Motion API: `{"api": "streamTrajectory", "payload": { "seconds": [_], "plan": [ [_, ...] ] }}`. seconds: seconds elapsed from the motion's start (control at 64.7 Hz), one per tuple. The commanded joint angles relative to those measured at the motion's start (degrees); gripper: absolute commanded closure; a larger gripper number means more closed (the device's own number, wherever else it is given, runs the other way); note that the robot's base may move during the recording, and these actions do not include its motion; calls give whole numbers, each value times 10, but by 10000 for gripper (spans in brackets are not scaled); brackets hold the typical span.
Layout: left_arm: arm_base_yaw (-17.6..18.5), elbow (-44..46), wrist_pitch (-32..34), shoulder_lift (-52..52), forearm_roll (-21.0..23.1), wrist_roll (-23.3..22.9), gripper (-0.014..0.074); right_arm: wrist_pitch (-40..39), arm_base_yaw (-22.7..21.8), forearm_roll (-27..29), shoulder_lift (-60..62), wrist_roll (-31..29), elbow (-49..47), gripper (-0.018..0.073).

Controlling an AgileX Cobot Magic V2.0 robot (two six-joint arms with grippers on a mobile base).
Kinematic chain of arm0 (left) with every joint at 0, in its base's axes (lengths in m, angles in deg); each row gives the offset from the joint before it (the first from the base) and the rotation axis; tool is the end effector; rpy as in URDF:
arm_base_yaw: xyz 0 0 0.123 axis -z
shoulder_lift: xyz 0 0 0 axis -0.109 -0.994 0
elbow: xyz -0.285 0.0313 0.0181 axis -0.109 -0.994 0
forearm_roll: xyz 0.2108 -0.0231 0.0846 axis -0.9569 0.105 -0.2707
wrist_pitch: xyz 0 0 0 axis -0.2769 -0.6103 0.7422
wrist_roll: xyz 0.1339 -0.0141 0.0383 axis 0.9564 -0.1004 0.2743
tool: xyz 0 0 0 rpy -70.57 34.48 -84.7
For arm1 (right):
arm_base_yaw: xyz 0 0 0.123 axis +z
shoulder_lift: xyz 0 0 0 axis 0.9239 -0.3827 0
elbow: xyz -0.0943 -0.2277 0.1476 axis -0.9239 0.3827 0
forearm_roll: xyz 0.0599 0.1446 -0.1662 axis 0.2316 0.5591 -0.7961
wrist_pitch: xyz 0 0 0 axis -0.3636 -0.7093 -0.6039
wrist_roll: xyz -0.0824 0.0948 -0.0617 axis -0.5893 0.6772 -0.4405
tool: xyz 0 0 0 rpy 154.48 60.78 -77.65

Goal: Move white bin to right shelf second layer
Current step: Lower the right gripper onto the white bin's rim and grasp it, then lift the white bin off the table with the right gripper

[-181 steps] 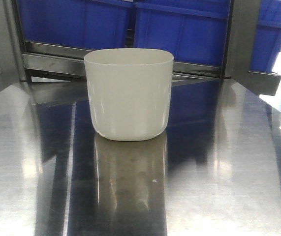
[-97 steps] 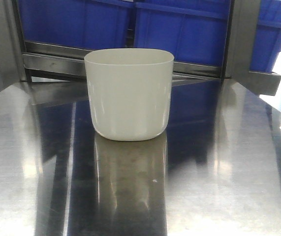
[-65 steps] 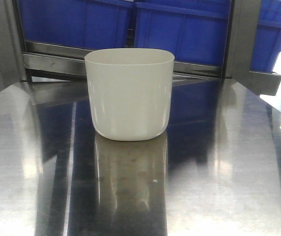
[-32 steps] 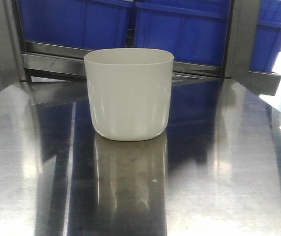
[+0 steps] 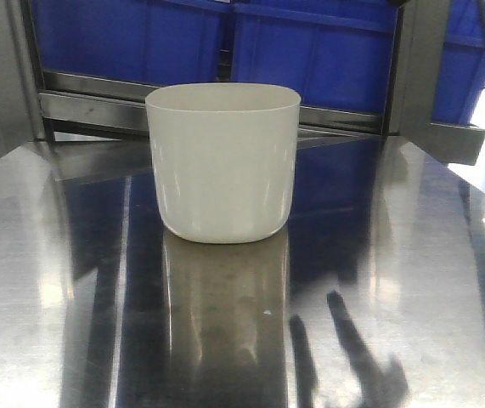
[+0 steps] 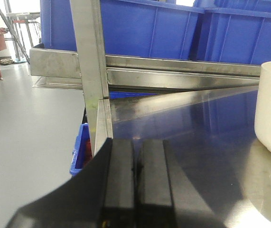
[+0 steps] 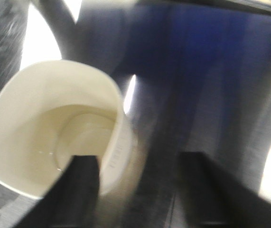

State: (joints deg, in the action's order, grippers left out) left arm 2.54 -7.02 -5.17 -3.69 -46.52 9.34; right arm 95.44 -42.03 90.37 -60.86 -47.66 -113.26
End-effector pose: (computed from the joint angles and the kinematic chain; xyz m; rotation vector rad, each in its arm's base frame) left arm 0.0781 -0.0128 0.2036 0.1522 1.5612 -0.0977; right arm 0.3039 0.1520 0.3390 -0.3143 2.3134 0.3786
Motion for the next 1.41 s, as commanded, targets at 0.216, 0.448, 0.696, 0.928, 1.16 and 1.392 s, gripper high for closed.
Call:
{"api": "streamTrajectory", "payload": {
  "seconds": [0.216, 0.448, 0.696, 0.928, 1.16, 1.392],
  "plan": [
    [4, -21, 48, 8, 3, -2, 512, -10, 20, 0, -73, -8, -98, 1],
    [4, -21, 48, 8, 3, -2, 512, 21, 20, 0, -112, -8, -126, 1],
    [4, -21, 48, 8, 3, -2, 512, 37, 20, 0, -149, -8, -130, 1],
    [4, -21, 48, 8, 3, -2, 512, 39, 20, 3, -183, -8, -130, 1],
    [4, -21, 48, 8, 3, -2, 512, 38, 20, 5, -212, -8, -130, 1],
    [4, -21, 48, 8, 3, -2, 512, 18, 20, 5, -213, -8, -130, 271]
  ]
}}
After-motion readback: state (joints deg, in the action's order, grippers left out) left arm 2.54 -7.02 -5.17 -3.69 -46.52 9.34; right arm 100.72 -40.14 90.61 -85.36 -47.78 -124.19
